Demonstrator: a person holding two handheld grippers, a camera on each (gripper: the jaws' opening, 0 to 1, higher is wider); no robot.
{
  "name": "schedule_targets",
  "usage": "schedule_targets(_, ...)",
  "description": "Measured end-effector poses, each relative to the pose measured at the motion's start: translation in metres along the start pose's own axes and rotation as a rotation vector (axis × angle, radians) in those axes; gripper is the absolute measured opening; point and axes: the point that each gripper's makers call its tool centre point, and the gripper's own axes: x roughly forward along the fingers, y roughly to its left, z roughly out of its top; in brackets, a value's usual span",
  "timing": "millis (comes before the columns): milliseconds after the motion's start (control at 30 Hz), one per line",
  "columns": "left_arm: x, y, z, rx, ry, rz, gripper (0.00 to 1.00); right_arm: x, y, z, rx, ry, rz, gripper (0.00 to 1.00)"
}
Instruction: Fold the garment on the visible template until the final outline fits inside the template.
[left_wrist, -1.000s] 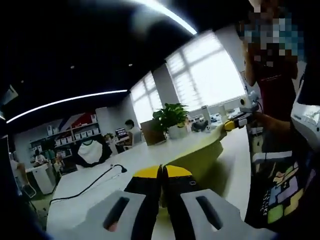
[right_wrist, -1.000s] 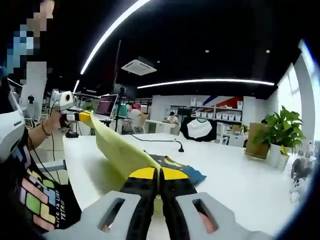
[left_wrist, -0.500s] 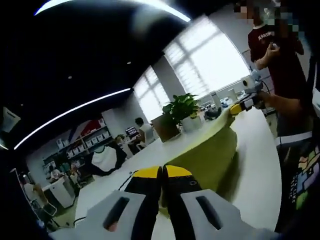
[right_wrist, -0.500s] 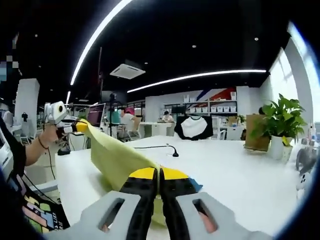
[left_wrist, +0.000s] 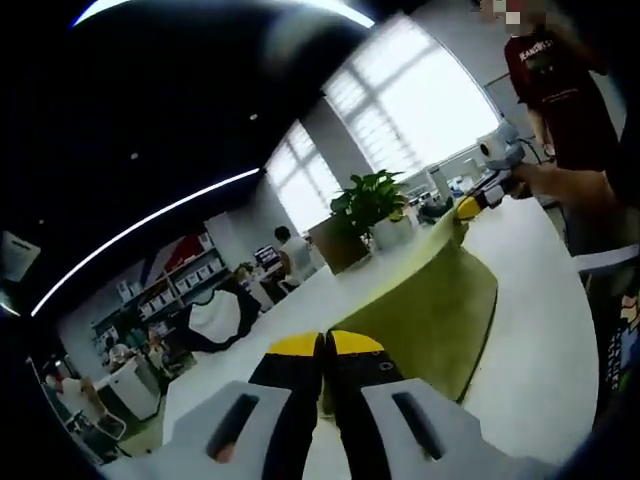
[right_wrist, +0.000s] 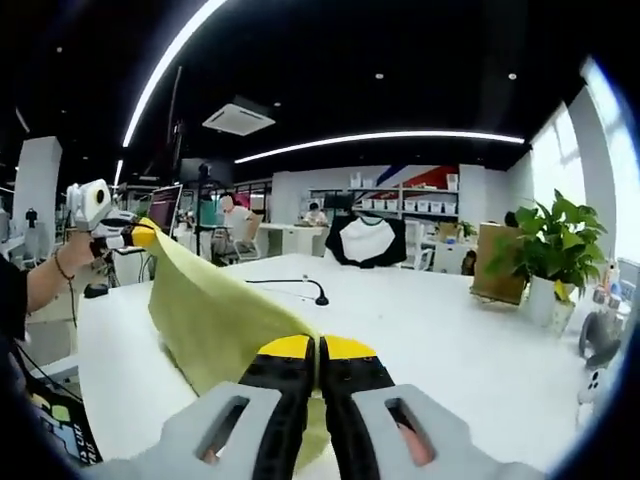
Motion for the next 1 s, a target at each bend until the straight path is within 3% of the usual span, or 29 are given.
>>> schedule_targets(300,0.036,0.019,-0.024,-0.001,0.06,-0.002,0.02,0.037,-0.019,-0.015,0.001,0.084,-0.026,0.0)
schedule_targets(467,0.06,0.028,-0.043,-0.022,0.072,-0.019,0.02,0.054,-0.028,-0.034,0.022,0.138,-0.044,0.0)
schedule_targets(567,0.077,0.027,-0.055,0.084,0.077,-0.053,0.02,0.061,-0.034,-0.042,0.036,0.169,-0.064,0.0)
schedule_targets(1000,0.125,0.022,-0.108,0.082,0.2,-0.081,0.02,0.094,-0.057,-0.088,0.056,0.326,-0.118,0.0)
